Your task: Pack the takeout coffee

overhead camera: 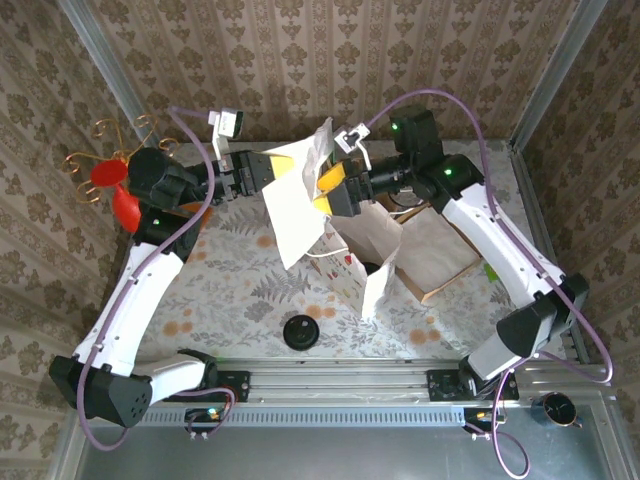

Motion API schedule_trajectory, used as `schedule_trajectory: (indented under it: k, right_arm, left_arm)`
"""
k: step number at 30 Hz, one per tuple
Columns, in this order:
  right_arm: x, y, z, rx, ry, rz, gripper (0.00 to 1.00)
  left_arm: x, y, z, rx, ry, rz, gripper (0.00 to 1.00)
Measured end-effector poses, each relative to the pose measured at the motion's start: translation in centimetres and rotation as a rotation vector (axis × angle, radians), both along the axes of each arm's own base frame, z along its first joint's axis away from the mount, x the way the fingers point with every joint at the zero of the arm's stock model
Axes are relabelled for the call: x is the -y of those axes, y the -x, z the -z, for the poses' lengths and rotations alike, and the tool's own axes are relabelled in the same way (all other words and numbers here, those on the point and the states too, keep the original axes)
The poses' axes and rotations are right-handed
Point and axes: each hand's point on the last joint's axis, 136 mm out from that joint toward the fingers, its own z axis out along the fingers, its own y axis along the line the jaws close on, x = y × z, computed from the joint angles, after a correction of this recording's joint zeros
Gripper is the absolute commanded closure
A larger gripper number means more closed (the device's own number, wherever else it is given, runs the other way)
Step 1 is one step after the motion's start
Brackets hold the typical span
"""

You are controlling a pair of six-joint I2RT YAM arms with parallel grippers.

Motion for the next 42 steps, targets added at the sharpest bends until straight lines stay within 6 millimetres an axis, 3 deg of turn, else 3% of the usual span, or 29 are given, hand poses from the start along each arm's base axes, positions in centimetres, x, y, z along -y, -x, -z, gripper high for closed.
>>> schedule_trajectory:
  k: [4,11,18,20,22,23,26,30,34,42]
  right_arm:
    - [-0.7,1.0,-0.6,-0.024,-0.059,-0.079,0.00]
    - [-2.7,4.7,-1.9,-0.046,-0.115,-0.245,0.00]
    - [-3.9,7.1,-2.8,-0.057,-0.138,-0.328,0.11]
    - [-4.0,7.2,-3.0,-0.063,-0.140,-0.333,0.20]
    - [-4.1,7.3,-3.1,-0.072,-0.141,-0.333,0.36]
    - [-4.1,7.2,-3.2,-0.080,-0.141,-0.328,0.37]
    - [-4.4,6.9,-3.3,-0.097,-0.136,-0.304,0.39]
    - [-4.9,6.2,-3.0,-0.132,-0.120,-0.251,0.31]
    - [-5.7,5.8,-2.3,-0.174,-0.100,-0.220,0.29]
    - [-7.6,6.1,-2.0,-0.210,-0.072,-0.203,0.38]
  left_arm:
    - [0.0,0.2,-0.2,0.012,0.006,0.007,1.00]
    - [-0.1,0.3,0.0,0.021,0.020,0.015,1.00]
    - [-1.3,-1.0,1.1,-0.001,0.025,-0.019,1.00]
    - [-1.7,-1.5,1.5,-0.011,0.029,-0.033,1.00]
    - [-2.2,-2.0,1.9,-0.026,0.033,-0.047,1.00]
    - [-2.4,-2.2,2.1,-0.031,0.034,-0.053,1.00]
    - [-2.8,-2.5,2.6,-0.046,0.041,-0.060,1.00]
    - [-2.9,-2.4,3.3,-0.059,0.056,-0.055,1.00]
    - [-3.0,-2.3,4.3,-0.078,0.063,-0.064,1.00]
    - [-2.6,-1.3,5.0,-0.060,0.067,-0.072,1.00]
